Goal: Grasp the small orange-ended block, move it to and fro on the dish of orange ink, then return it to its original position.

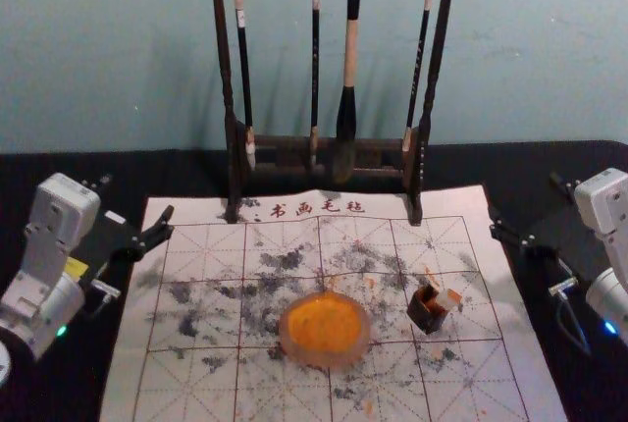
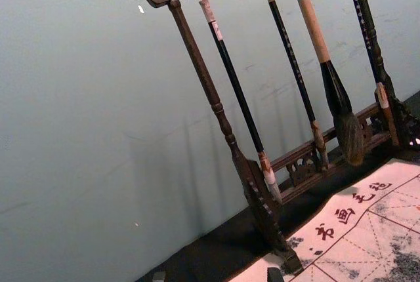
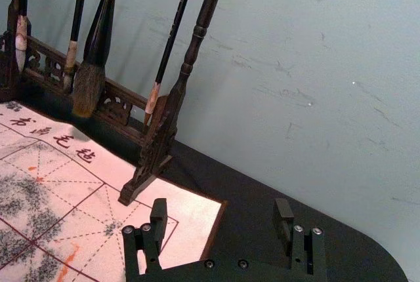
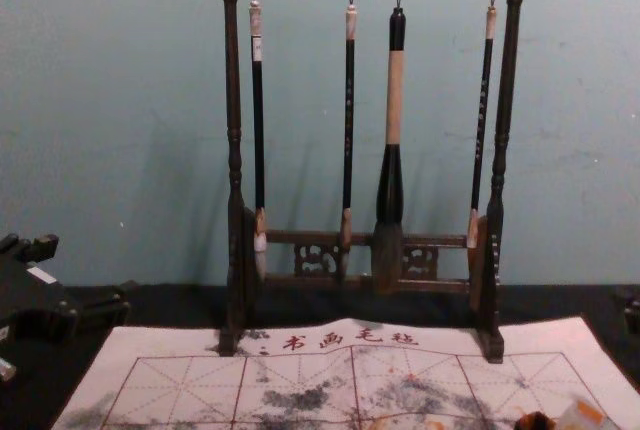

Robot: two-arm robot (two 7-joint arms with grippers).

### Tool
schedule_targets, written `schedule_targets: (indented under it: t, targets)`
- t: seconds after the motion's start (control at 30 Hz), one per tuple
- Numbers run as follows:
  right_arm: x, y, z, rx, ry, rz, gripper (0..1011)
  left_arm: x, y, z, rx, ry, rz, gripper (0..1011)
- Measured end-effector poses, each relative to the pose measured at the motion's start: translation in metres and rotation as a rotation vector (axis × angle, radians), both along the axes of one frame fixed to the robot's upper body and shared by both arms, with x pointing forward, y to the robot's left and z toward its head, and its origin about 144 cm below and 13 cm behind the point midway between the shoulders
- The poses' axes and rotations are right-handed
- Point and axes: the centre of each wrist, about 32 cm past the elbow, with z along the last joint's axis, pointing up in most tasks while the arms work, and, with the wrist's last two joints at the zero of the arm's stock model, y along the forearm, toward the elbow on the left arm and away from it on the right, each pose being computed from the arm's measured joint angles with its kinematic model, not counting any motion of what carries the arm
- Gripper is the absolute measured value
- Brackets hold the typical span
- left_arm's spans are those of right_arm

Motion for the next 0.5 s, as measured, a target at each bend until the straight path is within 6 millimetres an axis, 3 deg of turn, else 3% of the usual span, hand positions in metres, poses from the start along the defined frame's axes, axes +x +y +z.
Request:
schedule_targets:
  t: [0.5]
  targets:
    - [0.0001, -0.0002, 0.0002, 0.0, 0.0, 0.0, 1000, 0.0, 0.0, 0.0, 0.0, 0.0, 0.0, 1001]
